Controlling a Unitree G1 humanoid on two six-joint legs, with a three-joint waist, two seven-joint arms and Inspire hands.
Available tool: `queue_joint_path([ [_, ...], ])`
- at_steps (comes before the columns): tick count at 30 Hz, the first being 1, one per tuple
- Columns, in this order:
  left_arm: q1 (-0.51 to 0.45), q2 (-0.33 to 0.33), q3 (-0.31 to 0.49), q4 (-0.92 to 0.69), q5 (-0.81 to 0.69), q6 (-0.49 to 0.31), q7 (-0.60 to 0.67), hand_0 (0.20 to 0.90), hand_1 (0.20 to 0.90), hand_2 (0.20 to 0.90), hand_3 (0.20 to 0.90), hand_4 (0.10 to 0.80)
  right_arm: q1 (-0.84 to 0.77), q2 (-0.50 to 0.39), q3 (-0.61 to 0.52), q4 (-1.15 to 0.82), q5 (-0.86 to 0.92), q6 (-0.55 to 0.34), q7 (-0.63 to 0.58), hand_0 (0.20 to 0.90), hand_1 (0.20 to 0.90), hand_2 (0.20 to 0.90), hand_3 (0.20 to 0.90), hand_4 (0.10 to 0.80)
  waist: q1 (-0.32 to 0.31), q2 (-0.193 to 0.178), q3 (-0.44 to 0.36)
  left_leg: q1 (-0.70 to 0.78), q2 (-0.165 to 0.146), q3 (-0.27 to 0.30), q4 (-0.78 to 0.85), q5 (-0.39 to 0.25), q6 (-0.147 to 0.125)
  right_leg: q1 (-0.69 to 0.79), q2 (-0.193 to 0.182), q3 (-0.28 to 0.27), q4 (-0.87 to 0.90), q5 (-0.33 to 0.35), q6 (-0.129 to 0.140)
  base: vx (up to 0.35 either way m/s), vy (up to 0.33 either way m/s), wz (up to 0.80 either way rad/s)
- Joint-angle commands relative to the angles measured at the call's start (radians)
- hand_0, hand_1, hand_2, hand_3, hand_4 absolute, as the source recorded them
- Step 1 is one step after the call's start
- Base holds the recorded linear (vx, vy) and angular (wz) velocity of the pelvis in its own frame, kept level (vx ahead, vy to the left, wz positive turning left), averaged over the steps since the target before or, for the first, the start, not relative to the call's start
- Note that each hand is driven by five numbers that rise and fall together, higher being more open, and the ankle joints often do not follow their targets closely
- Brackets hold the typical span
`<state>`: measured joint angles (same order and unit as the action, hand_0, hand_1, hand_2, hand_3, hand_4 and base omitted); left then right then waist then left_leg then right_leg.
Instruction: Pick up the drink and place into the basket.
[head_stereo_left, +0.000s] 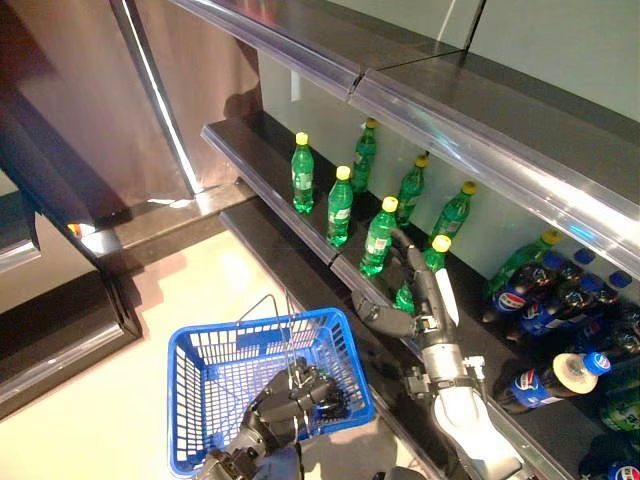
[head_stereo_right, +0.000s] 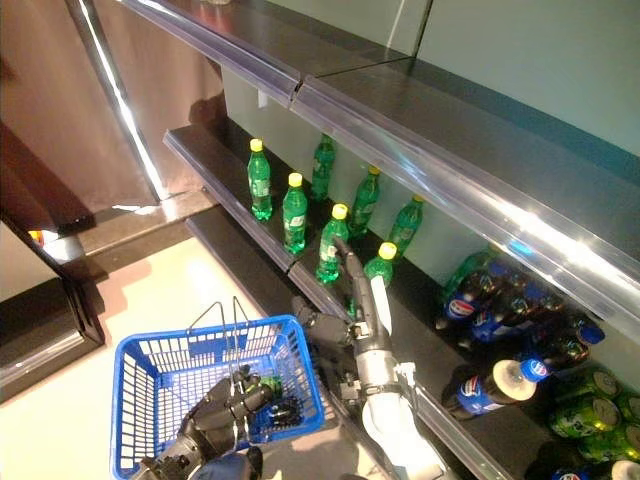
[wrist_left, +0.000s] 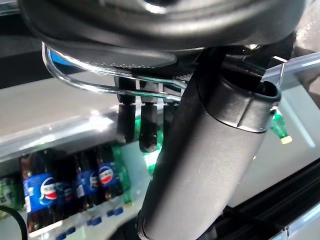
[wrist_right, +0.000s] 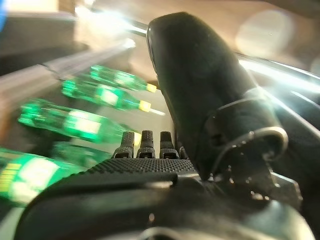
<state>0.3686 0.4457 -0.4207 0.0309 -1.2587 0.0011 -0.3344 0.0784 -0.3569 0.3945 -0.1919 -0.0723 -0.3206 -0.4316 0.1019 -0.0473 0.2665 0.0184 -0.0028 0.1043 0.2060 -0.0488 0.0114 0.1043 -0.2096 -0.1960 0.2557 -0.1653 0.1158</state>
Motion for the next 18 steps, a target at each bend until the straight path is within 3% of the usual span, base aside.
queue_joint_path([
  [1, -0.092, -0.109, 0.003, -0.299, -0.033, -0.195, -0.153, 0.300, 0.300, 0.300, 0.200, 0.100, -0.087, -0.027, -0.044, -0.110, -0.107, -0.159, -0.128, 0.900, 0.900, 0.900, 0.900, 0.800, 0.004, 0.012, -0.105, 0.032, 0.118, -0.023, 0.096, -0.029, -0.067, 0.015, -0.066, 0.009, -0.107, 0.202, 0.037, -0.039, 0.000, -0.06],
  [4, -0.091, -0.114, 0.009, -0.294, -0.031, -0.220, -0.140, 0.300, 0.300, 0.300, 0.200, 0.100, -0.076, -0.016, -0.059, -0.128, -0.103, -0.209, -0.199, 0.900, 0.900, 0.900, 0.900, 0.800, -0.007, 0.019, -0.112, 0.037, 0.118, -0.012, 0.084, -0.028, -0.068, 0.012, -0.062, 0.017, -0.111, 0.200, 0.032, -0.041, 0.007, -0.08],
  [10, -0.099, -0.116, 0.032, -0.280, -0.038, -0.237, -0.130, 0.300, 0.300, 0.300, 0.200, 0.100, -0.067, -0.006, -0.065, -0.137, -0.100, -0.272, -0.216, 0.900, 0.900, 0.900, 0.900, 0.800, -0.025, 0.031, -0.126, 0.048, 0.111, 0.003, 0.039, -0.018, -0.069, 0.006, -0.056, 0.038, -0.138, 0.206, 0.028, -0.047, 0.005, -0.07],
  [18, -0.137, -0.125, 0.048, -0.250, -0.054, -0.253, -0.138, 0.300, 0.300, 0.300, 0.200, 0.100, -0.093, -0.004, -0.063, -0.089, -0.099, -0.213, -0.255, 0.900, 0.900, 0.900, 0.900, 0.800, -0.043, 0.045, -0.163, 0.058, 0.099, 0.001, -0.088, 0.027, -0.070, -0.020, -0.039, 0.056, -0.202, 0.235, 0.029, -0.058, -0.017, -0.08],
])
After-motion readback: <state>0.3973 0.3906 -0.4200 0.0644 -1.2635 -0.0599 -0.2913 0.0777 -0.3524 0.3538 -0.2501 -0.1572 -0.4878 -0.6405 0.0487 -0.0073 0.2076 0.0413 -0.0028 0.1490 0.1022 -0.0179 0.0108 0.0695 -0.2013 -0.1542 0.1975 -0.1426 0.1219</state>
